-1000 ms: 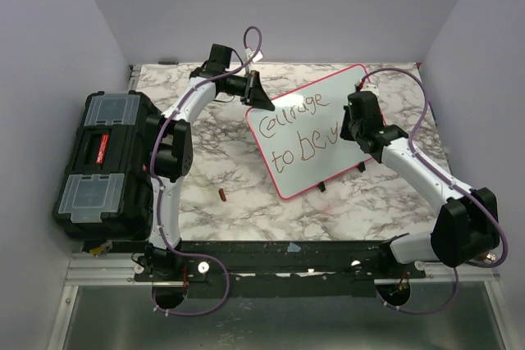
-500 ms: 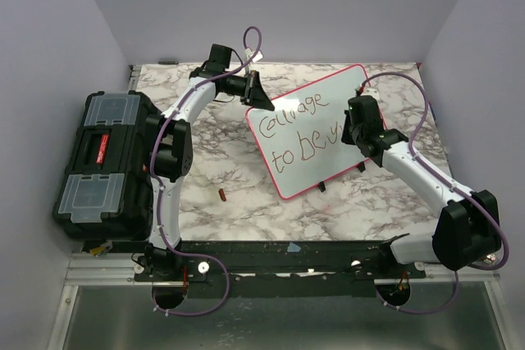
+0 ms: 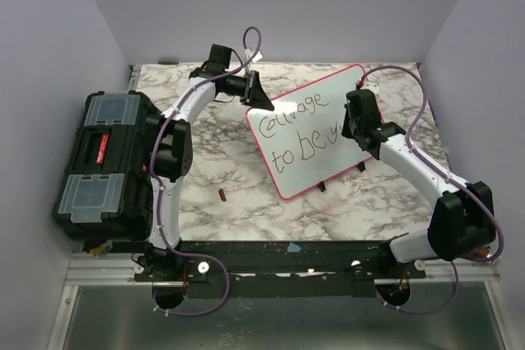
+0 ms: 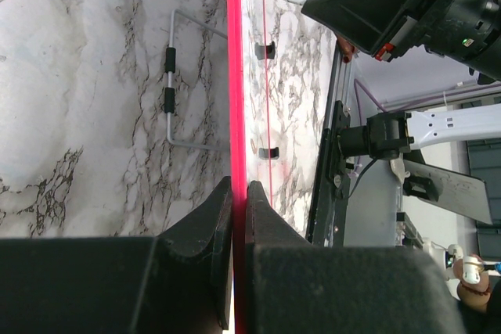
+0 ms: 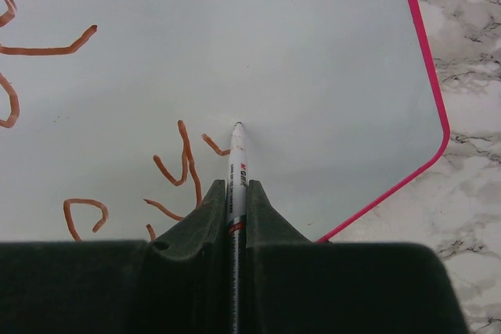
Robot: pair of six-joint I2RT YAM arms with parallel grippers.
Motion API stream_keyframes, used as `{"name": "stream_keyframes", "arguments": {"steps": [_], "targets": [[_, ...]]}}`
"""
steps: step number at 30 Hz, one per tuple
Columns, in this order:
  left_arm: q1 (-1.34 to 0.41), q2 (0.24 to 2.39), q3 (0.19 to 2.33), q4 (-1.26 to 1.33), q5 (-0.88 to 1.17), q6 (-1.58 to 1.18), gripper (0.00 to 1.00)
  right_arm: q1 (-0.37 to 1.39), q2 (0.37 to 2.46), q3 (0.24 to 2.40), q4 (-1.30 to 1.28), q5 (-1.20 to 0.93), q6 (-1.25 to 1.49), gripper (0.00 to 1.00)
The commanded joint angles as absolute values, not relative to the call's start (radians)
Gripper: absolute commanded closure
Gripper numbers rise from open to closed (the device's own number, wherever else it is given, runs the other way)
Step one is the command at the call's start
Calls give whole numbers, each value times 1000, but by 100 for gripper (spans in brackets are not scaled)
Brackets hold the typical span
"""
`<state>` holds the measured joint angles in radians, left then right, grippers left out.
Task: Write a sentence on the whiteboard
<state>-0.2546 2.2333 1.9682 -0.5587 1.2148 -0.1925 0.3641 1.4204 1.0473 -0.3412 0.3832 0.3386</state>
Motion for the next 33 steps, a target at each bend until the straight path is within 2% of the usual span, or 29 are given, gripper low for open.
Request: {"name": "stream_keyframes", "arguments": {"steps": [1, 17, 18, 19, 33], "targets": [[-245, 2202, 1966, -485, 1226, -87, 100, 356, 1451, 1068, -342, 355, 333, 99], [-243, 2203, 1965, -483, 1228, -89, 100, 356, 1412, 1039, -290, 215, 319, 99], [-244, 2133, 1965, -484, 1228, -89, 100, 355, 1411, 1037, -290, 213, 321, 99], [-244, 2202, 1965, -483, 1227, -89, 100, 356, 1409, 1036, -290, 209, 320, 99], [-244, 2202, 1965, -483, 1228, -89, 100, 356, 1387, 980, -325, 254, 320, 99]]}}
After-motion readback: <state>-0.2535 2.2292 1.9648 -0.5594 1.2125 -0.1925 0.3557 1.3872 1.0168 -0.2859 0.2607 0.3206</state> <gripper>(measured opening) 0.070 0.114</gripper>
